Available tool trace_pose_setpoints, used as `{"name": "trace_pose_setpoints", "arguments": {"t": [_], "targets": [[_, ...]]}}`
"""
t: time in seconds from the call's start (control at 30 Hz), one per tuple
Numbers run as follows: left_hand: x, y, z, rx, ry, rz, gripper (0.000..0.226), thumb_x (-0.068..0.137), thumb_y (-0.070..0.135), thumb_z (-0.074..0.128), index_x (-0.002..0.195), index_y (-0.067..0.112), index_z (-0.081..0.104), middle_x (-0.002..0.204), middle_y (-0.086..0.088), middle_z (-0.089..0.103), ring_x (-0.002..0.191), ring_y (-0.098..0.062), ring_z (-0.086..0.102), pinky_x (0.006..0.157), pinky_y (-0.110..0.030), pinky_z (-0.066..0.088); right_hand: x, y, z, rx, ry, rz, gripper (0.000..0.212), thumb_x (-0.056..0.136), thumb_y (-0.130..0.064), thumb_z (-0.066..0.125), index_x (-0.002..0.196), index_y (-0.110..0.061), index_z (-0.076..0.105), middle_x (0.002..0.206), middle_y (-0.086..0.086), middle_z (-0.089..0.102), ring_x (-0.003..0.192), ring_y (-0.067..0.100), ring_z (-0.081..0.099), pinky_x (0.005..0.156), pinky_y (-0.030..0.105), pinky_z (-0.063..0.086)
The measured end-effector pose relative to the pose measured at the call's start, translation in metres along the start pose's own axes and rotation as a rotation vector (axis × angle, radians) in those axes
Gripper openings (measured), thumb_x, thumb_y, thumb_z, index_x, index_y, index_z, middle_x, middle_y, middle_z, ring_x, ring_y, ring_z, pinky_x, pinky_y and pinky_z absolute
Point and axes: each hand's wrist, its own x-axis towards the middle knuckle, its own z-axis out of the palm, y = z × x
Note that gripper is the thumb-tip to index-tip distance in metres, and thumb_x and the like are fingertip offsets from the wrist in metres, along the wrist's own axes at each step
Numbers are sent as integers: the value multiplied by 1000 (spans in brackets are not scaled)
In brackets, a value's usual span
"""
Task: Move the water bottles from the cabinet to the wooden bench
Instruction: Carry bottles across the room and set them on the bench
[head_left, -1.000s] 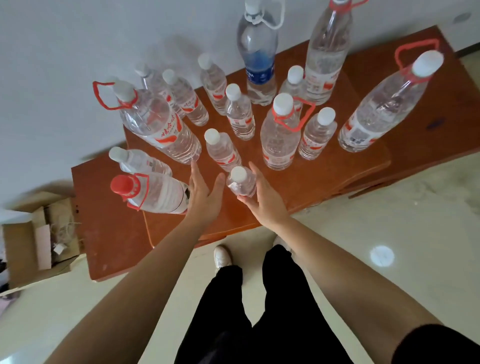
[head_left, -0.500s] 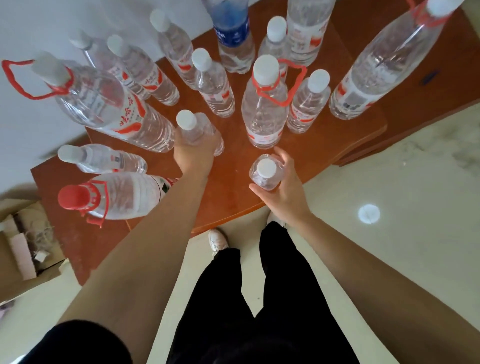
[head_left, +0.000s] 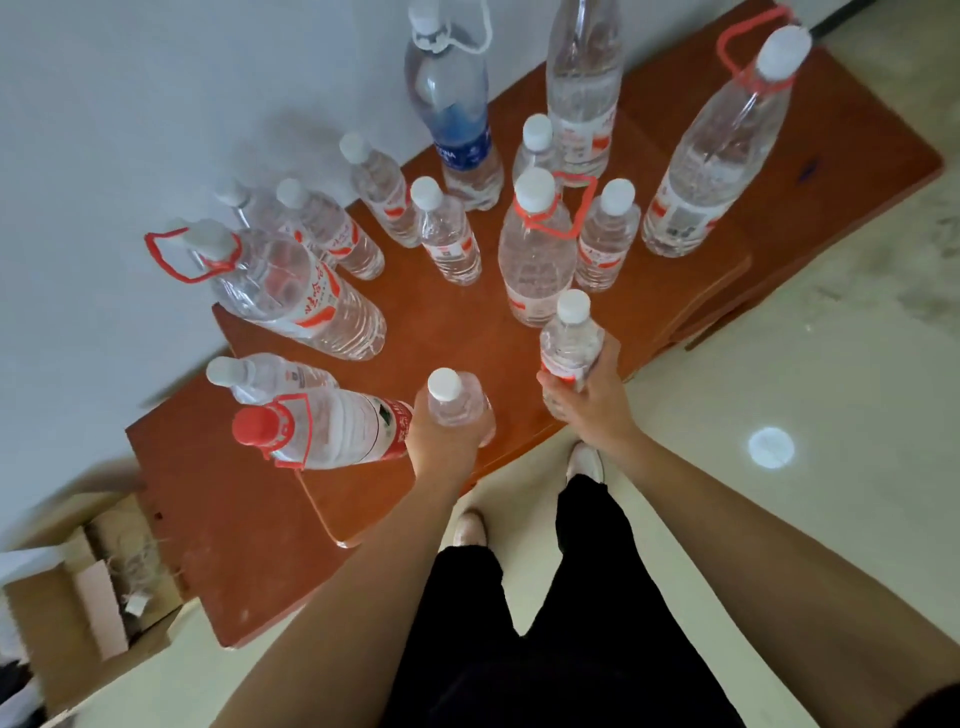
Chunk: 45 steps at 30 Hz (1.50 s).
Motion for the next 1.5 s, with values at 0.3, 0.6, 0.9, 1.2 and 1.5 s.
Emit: {"name": "trace_pose_setpoints", "arguments": {"t": [0.3, 0.6, 0.9, 1.2, 1.5], "targets": [[-36, -33, -56, 62, -259, 193, 78, 73, 29, 79, 137, 25, 34, 120, -1, 59, 105, -27, 62, 91, -45, 53, -135, -26, -15, 55, 398, 102, 72, 88, -18, 80, 132, -27, 24, 130, 2, 53, 114, 23, 61, 87, 29, 48], [-139, 6, -55, 243, -527, 643, 76, 90, 23, 74, 144, 2, 25, 120, -13, 50, 107, -35, 59, 82, -32, 40, -332, -53, -66, -167, 680, 132, 76, 91, -25, 75, 149, -27, 25, 137, -8, 43, 111, 11, 54, 82, 8, 40], [-362, 20, -31, 96, -838, 1459, 72, 90, 33, 73, 146, 11, 33, 135, -9, 54, 115, -25, 55, 90, -36, 46, -563, -62, -130, -141, 1279, 209, 83, 94, -38, 70, 155, -46, 15, 137, -13, 43, 116, 11, 52, 88, 34, 44], [-638, -132, -29, 63, -1105, 2046, 70, 98, 43, 53, 156, 34, 14, 126, -18, 50, 102, -37, 60, 70, -43, 55, -874, -5, -113, -506, 1622, 370, 97, 90, -30, 76, 159, -37, 7, 113, 5, 60, 90, 28, 60, 74, 35, 43], [-854, -336, -43, 231, -1430, 2455, 98, 74, 9, 80, 153, 32, 28, 110, -16, 59, 88, -38, 63, 68, -46, 56, -1143, 53, -48, -603, 1901, 804, 95, 91, -36, 72, 155, -56, 5, 129, 7, 57, 95, 32, 65, 84, 44, 54]]}}
